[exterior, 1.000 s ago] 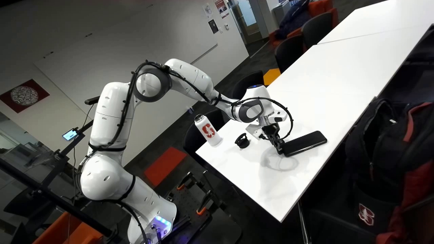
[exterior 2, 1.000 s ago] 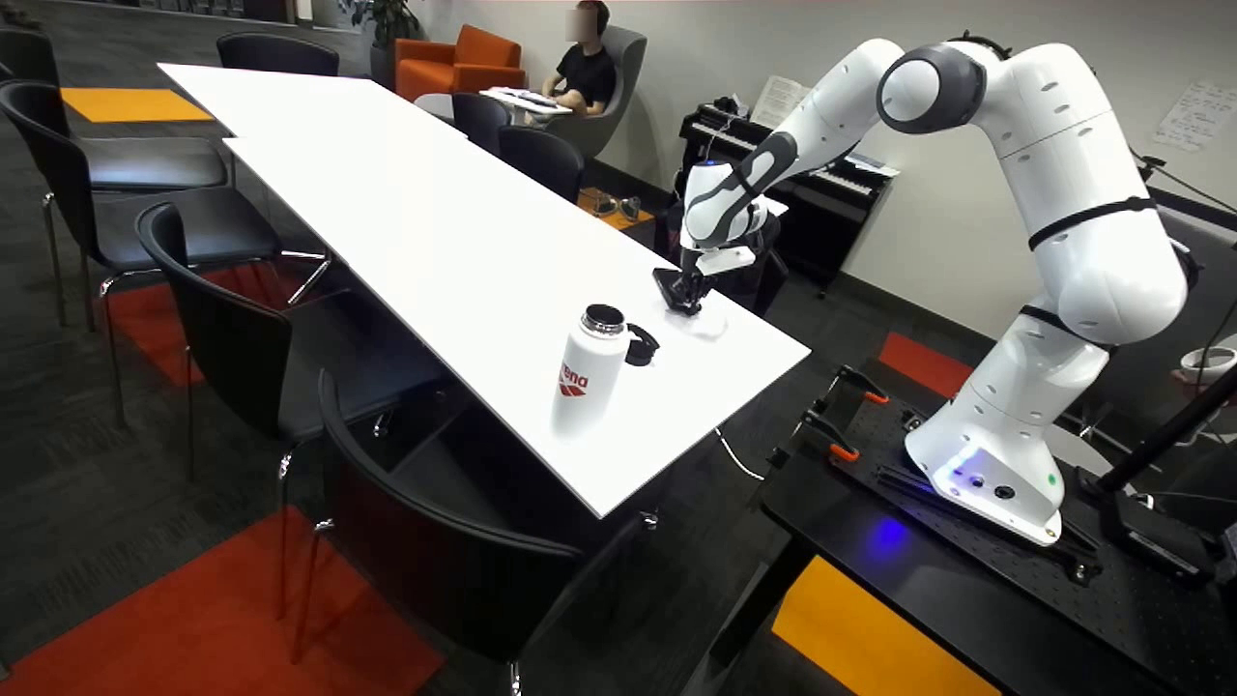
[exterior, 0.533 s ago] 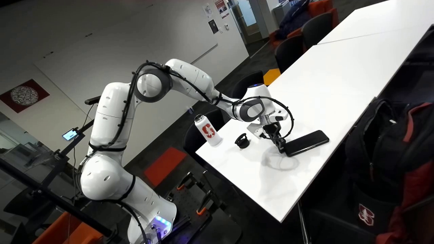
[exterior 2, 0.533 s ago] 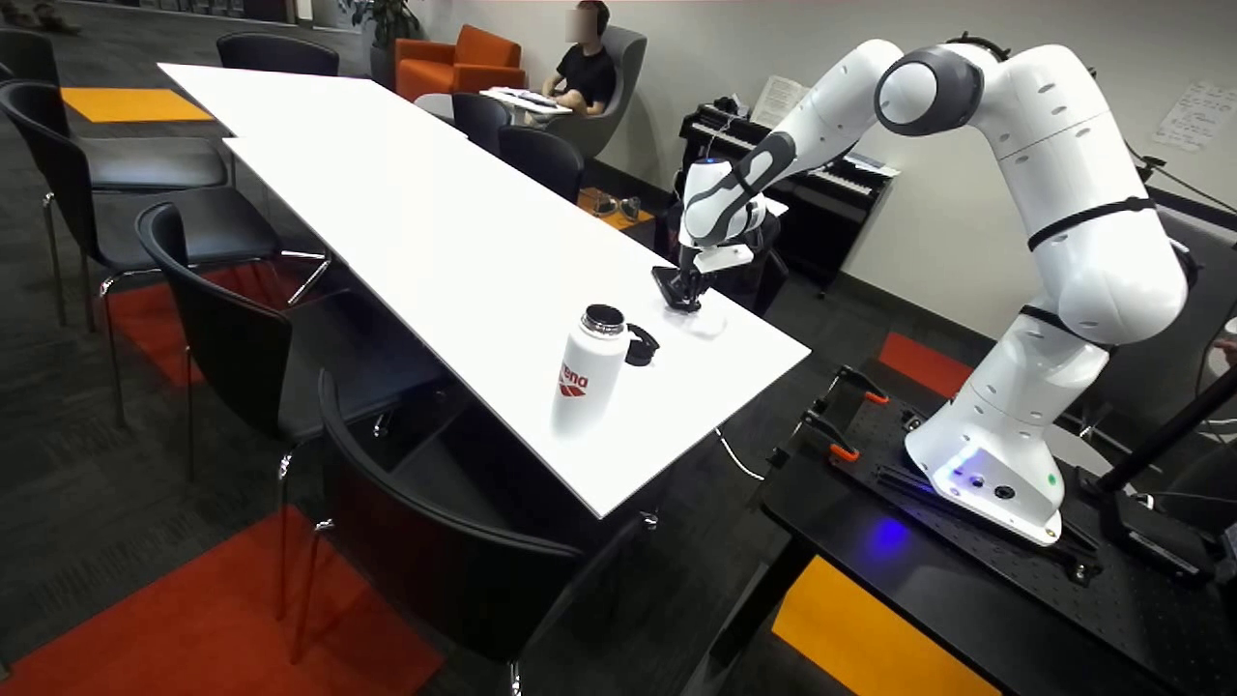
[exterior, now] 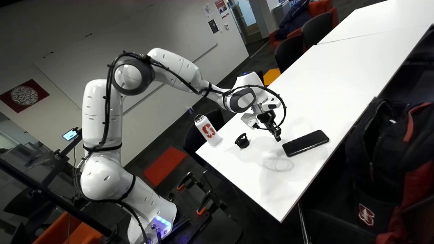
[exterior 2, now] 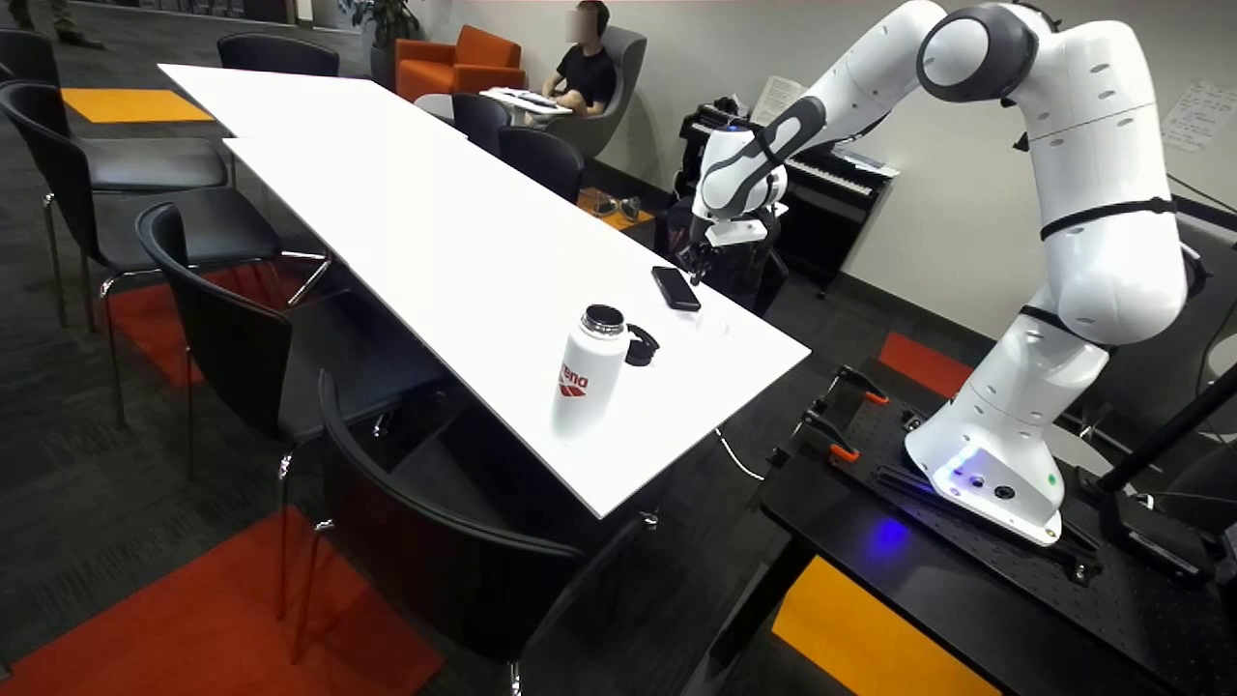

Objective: Close the calculator cover

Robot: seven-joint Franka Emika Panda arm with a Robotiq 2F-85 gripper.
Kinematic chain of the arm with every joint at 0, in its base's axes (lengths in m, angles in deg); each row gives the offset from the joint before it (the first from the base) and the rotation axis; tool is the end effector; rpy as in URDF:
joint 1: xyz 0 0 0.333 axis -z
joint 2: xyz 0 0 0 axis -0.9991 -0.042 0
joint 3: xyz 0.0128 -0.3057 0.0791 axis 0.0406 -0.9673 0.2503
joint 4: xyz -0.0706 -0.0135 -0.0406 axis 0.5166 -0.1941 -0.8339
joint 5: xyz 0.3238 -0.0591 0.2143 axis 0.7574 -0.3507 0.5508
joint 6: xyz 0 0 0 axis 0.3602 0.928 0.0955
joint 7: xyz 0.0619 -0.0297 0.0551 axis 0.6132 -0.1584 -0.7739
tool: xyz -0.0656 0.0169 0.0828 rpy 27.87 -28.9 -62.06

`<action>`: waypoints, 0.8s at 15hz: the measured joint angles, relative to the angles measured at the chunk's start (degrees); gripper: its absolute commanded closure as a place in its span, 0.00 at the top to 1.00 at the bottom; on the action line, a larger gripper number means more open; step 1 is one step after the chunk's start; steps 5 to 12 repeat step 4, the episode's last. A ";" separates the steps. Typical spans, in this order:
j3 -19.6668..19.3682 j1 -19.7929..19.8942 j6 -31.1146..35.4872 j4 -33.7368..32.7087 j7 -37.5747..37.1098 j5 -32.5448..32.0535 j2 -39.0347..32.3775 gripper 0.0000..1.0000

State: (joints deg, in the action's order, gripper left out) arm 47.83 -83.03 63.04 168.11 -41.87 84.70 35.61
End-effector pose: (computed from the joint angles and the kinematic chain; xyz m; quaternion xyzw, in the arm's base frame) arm 0.6021 -0.1709 0.1378 0.9776 -0.1983 -0.0049 0.0697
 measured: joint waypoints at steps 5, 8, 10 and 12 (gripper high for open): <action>-0.14 -0.10 1.44 5.12 0.00 -0.68 5.83 0.00; -0.14 -0.10 1.44 5.12 0.00 -0.68 5.83 0.00; -0.14 -0.10 1.44 5.12 0.00 -0.68 5.83 0.00; -0.14 -0.10 1.44 5.12 0.00 -0.68 5.83 0.00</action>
